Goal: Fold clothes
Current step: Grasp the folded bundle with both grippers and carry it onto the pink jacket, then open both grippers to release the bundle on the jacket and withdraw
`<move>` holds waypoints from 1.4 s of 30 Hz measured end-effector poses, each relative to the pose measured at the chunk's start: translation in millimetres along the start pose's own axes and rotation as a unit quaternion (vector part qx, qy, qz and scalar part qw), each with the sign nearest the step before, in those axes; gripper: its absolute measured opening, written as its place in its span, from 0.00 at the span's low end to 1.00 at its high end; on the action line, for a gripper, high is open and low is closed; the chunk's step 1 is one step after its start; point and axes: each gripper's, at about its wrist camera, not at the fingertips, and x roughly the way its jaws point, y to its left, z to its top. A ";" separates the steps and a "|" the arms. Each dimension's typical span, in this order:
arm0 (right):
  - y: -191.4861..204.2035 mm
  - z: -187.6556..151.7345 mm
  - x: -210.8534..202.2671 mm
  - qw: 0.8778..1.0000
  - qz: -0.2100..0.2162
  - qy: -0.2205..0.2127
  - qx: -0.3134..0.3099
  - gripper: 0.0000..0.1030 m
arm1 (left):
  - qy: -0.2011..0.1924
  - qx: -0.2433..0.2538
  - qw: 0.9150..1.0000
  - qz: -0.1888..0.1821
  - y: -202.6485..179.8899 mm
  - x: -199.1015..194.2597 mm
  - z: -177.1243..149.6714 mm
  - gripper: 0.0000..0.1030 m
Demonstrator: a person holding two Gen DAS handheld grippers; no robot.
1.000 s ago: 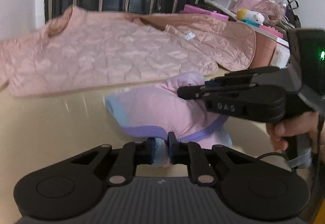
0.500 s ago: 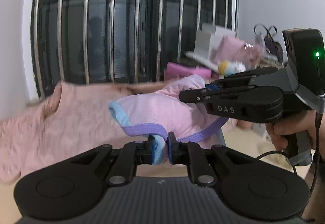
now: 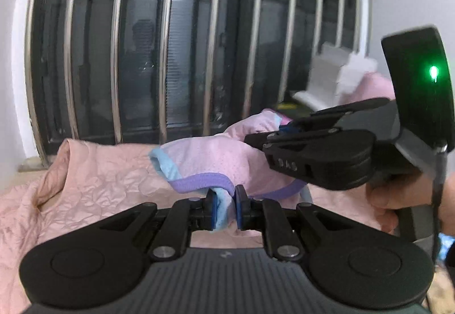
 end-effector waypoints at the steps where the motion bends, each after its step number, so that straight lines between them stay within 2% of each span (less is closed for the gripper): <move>1: -6.1 0.1 17.7 1.000 0.001 0.009 0.004 0.08 | 0.011 -0.005 1.000 0.001 5.8 18.5 -2.7 0.11; 4: -15.9 -23.3 52.3 0.999 0.006 0.038 0.025 0.08 | 0.057 -0.026 0.998 -0.006 24.0 74.6 -20.8 0.13; 7: -25.7 -46.8 86.9 0.997 0.011 0.066 0.047 0.09 | 0.125 -0.052 0.991 -0.011 41.5 123.8 -58.9 0.29; 9: -32.3 -62.4 110.0 0.994 0.014 0.085 0.061 0.11 | 0.158 -0.060 0.985 -0.020 56.8 128.4 -78.8 0.33; 11: -38.8 -78.0 133.1 0.992 0.018 0.104 0.076 0.15 | 0.152 -0.078 0.985 -0.007 74.3 117.2 -86.2 0.34; 12: -42.1 -85.8 144.6 0.990 0.019 0.113 0.083 0.21 | 0.144 -0.091 0.985 -0.003 82.8 109.3 -90.1 0.36; 13: -45.3 -93.6 156.2 0.988 0.021 0.123 0.090 0.34 | 0.141 -0.102 0.985 -0.003 88.4 103.4 -90.7 0.36; 14: -48.2 -100.6 165.4 0.986 0.023 0.130 0.097 0.38 | 0.138 -0.113 0.984 -0.003 94.0 97.6 -91.2 0.36; 15: -47.1 -100.0 154.0 0.988 0.025 0.116 0.102 0.38 | 0.132 -0.115 0.984 -0.004 93.5 94.1 -90.2 0.36; 17: -43.0 -97.8 132.6 0.989 0.033 0.094 0.110 0.37 | 0.114 -0.123 0.986 -0.004 91.0 88.7 -89.6 0.36; 19: -42.9 -96.0 123.0 0.988 0.039 0.088 0.121 0.32 | 0.114 -0.137 0.984 -0.010 79.8 92.5 -87.7 0.36; 21: -39.7 -101.3 116.6 0.985 0.041 0.097 0.136 0.24 | 0.129 -0.142 0.981 -0.018 69.9 104.2 -86.5 0.36; 22: -39.5 -106.3 117.2 0.983 0.042 0.111 0.143 0.24 | 0.135 -0.134 0.982 -0.016 64.1 110.0 -86.5 0.36; 24: -42.6 -117.7 114.2 0.977 0.048 0.135 0.157 0.24 | 0.142 -0.114 0.983 -0.014 55.1 116.7 -89.4 0.29; 26: -39.5 -130.3 119.5 0.973 0.065 0.160 0.157 0.23 | 0.147 -0.099 0.984 -0.016 48.1 121.4 -93.6 0.10; 27: -38.1 -136.6 121.5 0.971 0.071 0.170 0.156 0.23 | 0.150 -0.097 0.984 -0.017 46.4 122.4 -96.3 0.06; 28: -36.4 -142.1 123.4 0.971 0.067 0.173 0.152 0.18 | 0.153 -0.094 0.984 -0.018 44.8 123.3 -99.0 0.00; 30: -38.3 -150.9 125.1 0.973 0.054 0.168 0.151 0.04 | 0.157 -0.087 0.984 -0.022 40.8 123.8 -103.4 0.00; 32: -48.3 -154.3 123.3 0.968 0.060 0.165 0.182 0.04 | 0.155 -0.076 0.985 -0.028 36.2 121.4 -105.9 0.00; 34: -50.3 -154.3 121.1 0.968 0.054 0.164 0.182 0.04 | 0.153 -0.073 0.985 -0.030 34.4 115.4 -105.3 0.00; 36: -50.5 -151.8 112.8 0.971 0.029 0.161 0.177 0.06 | 0.151 -0.069 0.986 -0.022 35.1 101.3 -103.1 0.10; 38: -51.9 -145.6 93.9 0.971 0.020 0.147 0.186 0.09 | 0.137 -0.061 0.989 0.004 34.9 77.6 -99.3 0.35; 41: -45.7 -132.1 50.9 0.975 0.025 0.117 0.188 0.12 | 0.099 -0.053 0.993 0.032 31.6 23.9 -93.0 0.44; 42: -40.1 -127.4 32.8 0.977 0.024 0.105 0.184 0.18 | 0.086 -0.051 0.994 0.040 30.1 4.5 -91.0 0.48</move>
